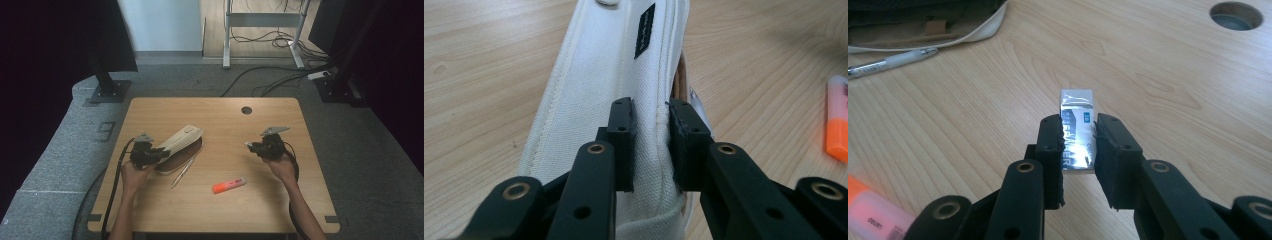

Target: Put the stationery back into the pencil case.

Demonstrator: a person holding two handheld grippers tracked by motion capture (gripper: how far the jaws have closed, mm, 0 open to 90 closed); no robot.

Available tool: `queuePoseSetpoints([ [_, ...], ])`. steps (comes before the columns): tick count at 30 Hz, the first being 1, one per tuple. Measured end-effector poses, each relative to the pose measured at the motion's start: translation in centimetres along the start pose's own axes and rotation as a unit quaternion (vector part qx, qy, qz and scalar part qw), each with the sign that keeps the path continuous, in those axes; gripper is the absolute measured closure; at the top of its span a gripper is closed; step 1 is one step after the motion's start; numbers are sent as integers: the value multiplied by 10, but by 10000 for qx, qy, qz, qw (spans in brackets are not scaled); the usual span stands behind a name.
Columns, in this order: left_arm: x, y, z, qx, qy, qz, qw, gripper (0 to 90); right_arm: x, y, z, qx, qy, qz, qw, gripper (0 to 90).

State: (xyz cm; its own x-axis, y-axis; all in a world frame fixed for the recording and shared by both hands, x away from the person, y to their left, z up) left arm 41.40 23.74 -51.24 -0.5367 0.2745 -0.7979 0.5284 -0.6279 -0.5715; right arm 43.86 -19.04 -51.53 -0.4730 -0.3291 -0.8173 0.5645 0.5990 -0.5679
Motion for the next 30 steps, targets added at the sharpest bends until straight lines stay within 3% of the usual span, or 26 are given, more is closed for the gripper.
queuePoseSetpoints([
  [30, -2, -5, -1, -34, -30, 103, 9999, 748, -28, 46, -44, -446, -312, -10, 9985, 717],
])
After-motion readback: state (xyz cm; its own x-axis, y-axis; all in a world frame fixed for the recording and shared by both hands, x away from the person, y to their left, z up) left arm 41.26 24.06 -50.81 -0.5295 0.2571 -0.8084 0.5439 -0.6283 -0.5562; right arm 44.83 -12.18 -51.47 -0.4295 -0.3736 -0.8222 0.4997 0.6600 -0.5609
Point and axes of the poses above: each handheld gripper's, and its own axes: y roughly forward along the jaws, x roughly out of its underside, z roughly to its right, the point moved 3 cm from there along y, roughly forward along the jaws, and after that the axes turned 6 degrees about z, right-handed, at the moved point
